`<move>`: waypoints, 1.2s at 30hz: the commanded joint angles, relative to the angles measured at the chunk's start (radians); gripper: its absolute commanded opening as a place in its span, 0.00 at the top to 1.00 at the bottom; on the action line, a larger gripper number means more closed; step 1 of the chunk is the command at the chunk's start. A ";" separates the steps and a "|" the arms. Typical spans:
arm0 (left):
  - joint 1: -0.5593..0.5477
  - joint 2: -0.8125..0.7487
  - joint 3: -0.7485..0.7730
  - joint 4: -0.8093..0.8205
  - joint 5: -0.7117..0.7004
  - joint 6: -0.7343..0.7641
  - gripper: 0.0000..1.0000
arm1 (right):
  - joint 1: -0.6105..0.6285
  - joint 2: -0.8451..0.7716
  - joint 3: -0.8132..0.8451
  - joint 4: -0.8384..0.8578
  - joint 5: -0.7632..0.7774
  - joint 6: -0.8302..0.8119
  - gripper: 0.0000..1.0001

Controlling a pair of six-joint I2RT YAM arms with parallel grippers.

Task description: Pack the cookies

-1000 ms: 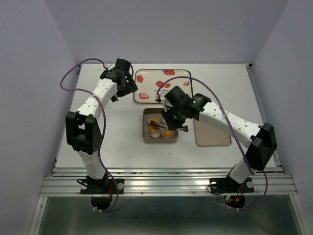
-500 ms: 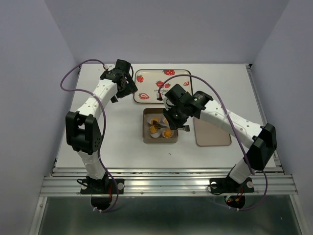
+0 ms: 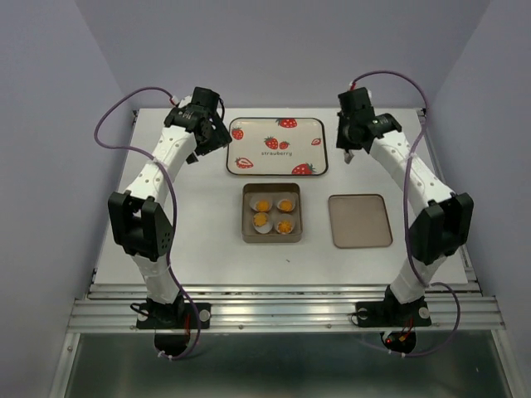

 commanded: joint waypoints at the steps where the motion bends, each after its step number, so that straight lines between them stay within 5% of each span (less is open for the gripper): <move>1: -0.006 0.008 0.071 -0.066 -0.036 -0.018 0.01 | -0.185 0.145 0.065 0.210 0.083 -0.010 0.75; 6: -0.006 0.007 0.060 -0.063 -0.052 -0.022 0.01 | -0.306 0.466 0.336 0.213 0.067 -0.177 0.75; 9: -0.006 -0.009 0.011 -0.029 -0.038 -0.040 0.01 | -0.375 0.537 0.360 0.236 0.015 -0.155 0.73; 14: -0.007 -0.026 -0.035 0.008 -0.039 -0.045 0.01 | -0.385 0.563 0.280 0.376 -0.058 -0.273 0.73; 28: -0.009 -0.056 -0.098 0.026 -0.052 -0.027 0.01 | -0.385 0.660 0.263 0.426 -0.093 -0.284 0.59; 36: -0.009 -0.068 -0.118 0.034 -0.047 -0.010 0.01 | -0.385 0.608 0.225 0.426 -0.119 -0.259 0.36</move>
